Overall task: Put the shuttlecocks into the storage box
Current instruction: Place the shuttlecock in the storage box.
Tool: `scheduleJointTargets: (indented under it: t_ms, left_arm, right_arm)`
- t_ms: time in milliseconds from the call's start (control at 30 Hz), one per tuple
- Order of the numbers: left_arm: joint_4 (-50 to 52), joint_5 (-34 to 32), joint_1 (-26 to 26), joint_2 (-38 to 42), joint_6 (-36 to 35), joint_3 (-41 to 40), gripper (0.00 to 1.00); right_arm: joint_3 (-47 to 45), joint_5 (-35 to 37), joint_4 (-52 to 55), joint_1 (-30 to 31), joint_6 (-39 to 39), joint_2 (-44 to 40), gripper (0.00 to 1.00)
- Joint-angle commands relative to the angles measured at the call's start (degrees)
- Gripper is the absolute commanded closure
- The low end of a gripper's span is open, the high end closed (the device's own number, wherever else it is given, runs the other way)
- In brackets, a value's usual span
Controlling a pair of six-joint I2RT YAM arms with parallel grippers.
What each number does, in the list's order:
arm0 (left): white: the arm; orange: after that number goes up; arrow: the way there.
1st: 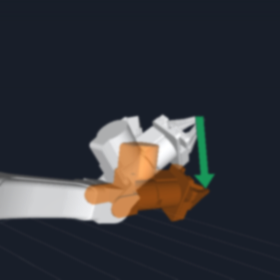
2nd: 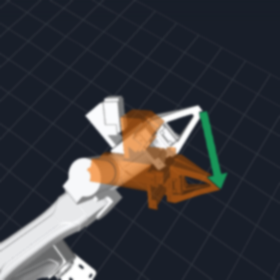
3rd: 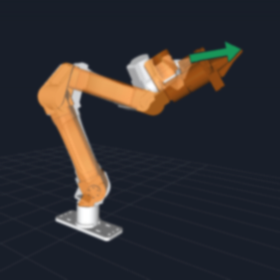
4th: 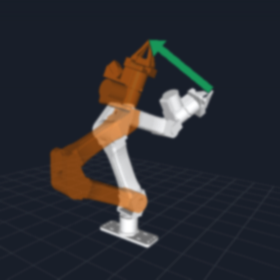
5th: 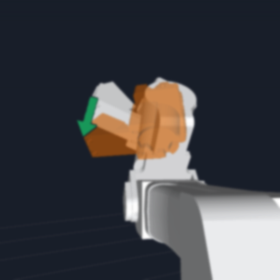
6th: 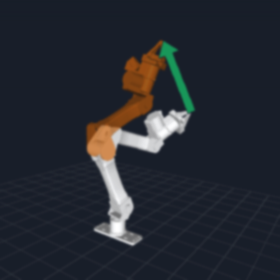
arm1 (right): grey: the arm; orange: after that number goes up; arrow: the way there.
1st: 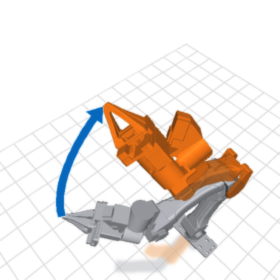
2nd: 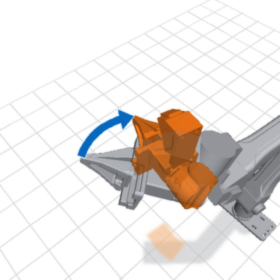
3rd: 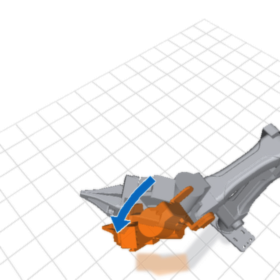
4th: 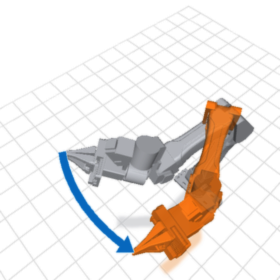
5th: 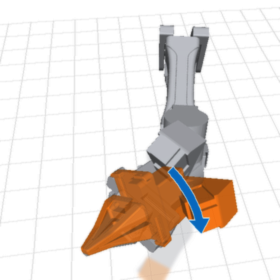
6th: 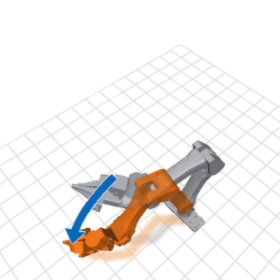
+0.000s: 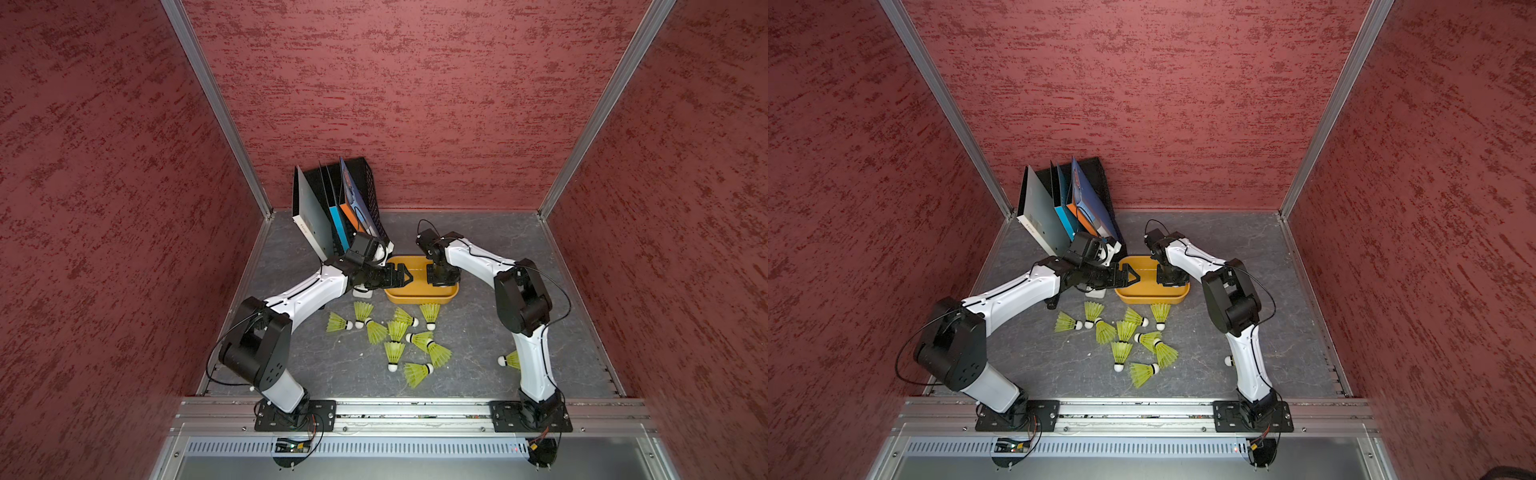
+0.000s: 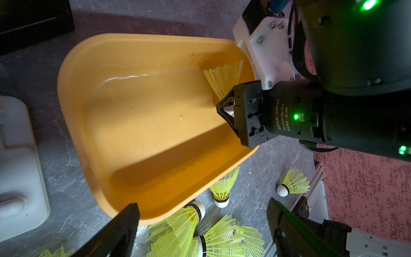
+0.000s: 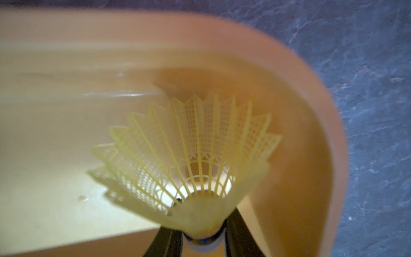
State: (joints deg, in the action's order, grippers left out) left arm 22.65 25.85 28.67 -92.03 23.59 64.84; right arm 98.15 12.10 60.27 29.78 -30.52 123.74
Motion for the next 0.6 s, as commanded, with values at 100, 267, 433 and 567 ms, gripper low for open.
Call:
scheduleJointTargets:
  t_ms: [100,267,433,567]
  left_arm:
    - [-0.9,0.0,0.4,1.1,0.0,0.3,0.07]
    - [-0.8,-0.3,0.4,1.5,0.1,-0.1,0.06]
    - [-0.9,-0.4,0.5,1.9,0.1,-0.4,0.06]
    - [-0.9,-0.7,0.6,2.2,0.2,-0.8,0.06]
  right_arm:
    - [1.7,2.6,2.4,-0.3,-1.9,1.2,0.63]
    - [1.8,2.2,2.2,-0.3,-2.2,0.7,0.57]
    - [1.8,2.1,2.0,-0.3,-2.4,-0.6,0.55]
    - [1.7,1.8,2.0,-0.2,-2.8,-1.8,0.55]
